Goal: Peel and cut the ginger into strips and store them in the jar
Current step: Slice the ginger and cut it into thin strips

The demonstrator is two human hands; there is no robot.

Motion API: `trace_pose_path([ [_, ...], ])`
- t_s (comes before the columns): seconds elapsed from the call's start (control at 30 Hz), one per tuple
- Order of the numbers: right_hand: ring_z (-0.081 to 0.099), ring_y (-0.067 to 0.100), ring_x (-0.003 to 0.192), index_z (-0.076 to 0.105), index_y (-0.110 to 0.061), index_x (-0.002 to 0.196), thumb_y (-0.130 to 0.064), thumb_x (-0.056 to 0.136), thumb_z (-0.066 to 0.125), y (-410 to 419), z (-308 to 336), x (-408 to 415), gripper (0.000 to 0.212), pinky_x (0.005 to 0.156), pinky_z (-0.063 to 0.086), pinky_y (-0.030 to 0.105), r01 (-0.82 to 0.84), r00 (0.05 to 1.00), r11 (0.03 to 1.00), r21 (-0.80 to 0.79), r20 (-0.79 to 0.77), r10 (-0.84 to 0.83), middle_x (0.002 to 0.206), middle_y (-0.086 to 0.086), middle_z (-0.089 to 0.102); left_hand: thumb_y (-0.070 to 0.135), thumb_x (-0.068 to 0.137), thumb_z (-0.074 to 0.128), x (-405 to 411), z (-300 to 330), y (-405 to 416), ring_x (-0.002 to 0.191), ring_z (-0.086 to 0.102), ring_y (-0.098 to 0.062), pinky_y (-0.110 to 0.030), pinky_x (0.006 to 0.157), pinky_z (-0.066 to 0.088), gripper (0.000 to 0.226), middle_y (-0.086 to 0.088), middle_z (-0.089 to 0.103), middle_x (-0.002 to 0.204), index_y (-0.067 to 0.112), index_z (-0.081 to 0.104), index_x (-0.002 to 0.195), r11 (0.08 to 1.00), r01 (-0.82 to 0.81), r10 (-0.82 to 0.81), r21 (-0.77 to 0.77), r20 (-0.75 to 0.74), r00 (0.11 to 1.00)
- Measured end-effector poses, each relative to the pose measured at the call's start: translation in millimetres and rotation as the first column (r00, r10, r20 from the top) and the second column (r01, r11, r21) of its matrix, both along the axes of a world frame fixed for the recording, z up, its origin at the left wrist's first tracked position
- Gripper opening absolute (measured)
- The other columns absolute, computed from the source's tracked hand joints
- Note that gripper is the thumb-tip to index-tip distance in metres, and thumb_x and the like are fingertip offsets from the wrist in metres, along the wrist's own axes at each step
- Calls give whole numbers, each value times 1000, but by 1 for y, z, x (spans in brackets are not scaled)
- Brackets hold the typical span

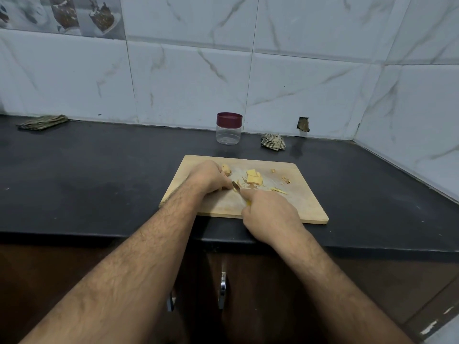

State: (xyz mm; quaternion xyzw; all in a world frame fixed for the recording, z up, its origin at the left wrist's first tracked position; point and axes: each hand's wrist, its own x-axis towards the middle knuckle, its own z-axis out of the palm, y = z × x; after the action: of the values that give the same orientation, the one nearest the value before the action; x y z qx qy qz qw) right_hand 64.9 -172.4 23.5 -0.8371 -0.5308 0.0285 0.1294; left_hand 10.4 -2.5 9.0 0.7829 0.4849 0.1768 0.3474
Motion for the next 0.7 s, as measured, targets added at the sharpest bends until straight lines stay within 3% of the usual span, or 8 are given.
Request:
trace_pose_path([
  [0.23,54,24,118,41,-37,145,-15,97,41,3,2,1,53,84,44,35,-3,998,999,-41,56,6,128,3,59,25,77,76,2,6,0,52,45,-15,-26,57,39,27,2,55,56,18,56,60,1000,7,-8,-5,-80,997],
  [0.4,56,25,110,43,-36,142,-14,96,41,-3,-1,1,51,74,40,33,-19,996,999,-51,82,23,120,4,61,25,77,76,3,7,-1,47,43,-14,-25,53,37,25,3,55,53,18,57,61,1000,-6,6,1,-98,995],
  [0.53,55,22,96,36,-39,147,-17,97,37,-21,-5,5,54,70,43,33,-16,996,999,-50,90,21,110,3,62,24,77,76,2,7,-2,50,47,-14,-26,58,41,21,3,56,53,18,60,64,1000,1,-1,1,-75,997],
  [0.7,56,21,104,33,-40,148,-20,99,37,-35,-4,2,54,71,45,33,-11,997,997,-74,76,16,116,2,60,22,77,76,-1,4,-3,56,50,-14,-28,63,44,18,3,58,57,17,61,66,1000,23,-23,15,-12,1000],
])
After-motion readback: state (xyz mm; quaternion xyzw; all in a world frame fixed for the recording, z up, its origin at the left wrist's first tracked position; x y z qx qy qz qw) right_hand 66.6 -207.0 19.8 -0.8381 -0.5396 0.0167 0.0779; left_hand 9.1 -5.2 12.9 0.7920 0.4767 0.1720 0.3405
